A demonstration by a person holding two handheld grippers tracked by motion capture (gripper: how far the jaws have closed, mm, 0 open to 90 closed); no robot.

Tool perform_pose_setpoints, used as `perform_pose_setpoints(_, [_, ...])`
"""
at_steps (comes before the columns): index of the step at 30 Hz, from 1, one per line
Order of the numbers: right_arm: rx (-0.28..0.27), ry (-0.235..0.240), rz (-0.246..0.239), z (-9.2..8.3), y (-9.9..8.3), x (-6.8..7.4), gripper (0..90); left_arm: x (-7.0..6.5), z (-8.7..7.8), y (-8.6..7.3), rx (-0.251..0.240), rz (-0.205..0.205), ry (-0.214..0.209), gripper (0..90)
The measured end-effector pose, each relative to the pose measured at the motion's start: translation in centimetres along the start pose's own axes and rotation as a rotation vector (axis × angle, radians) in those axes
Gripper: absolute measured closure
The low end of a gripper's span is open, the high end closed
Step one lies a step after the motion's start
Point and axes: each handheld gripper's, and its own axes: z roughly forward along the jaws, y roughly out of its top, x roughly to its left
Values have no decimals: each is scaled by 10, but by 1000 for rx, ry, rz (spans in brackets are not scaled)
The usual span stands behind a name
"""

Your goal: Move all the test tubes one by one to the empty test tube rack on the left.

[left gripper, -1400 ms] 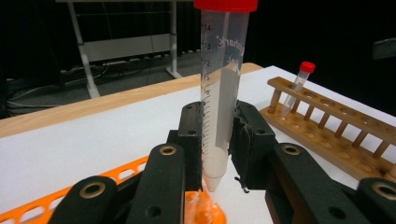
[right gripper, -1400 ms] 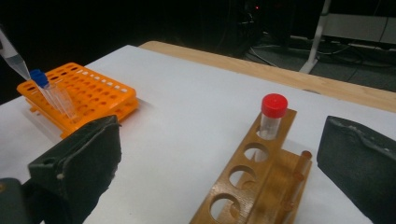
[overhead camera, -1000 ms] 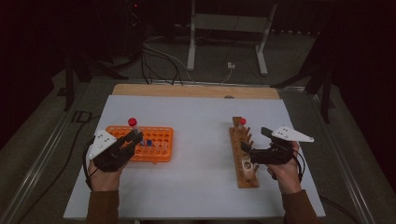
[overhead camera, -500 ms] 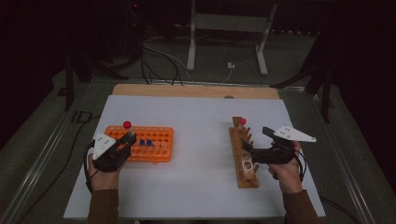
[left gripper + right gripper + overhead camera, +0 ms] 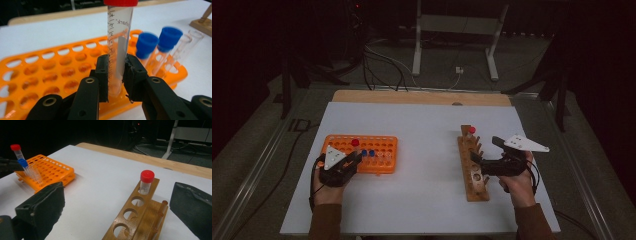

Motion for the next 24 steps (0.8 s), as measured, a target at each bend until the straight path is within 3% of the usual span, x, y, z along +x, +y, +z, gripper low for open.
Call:
perform_pose_setpoints(11, [10,6,-1,2,-1,1,3,0,6,-6,97,12,0,754])
perform_pose_setpoints(19, [12,8,0,2,-1,1,3,2,5,-7,99,-1,-18,746])
perform_pose_setpoints(24, [11,8,-1,2,-1,0,4,1,0,-4,59,-14,-42,654])
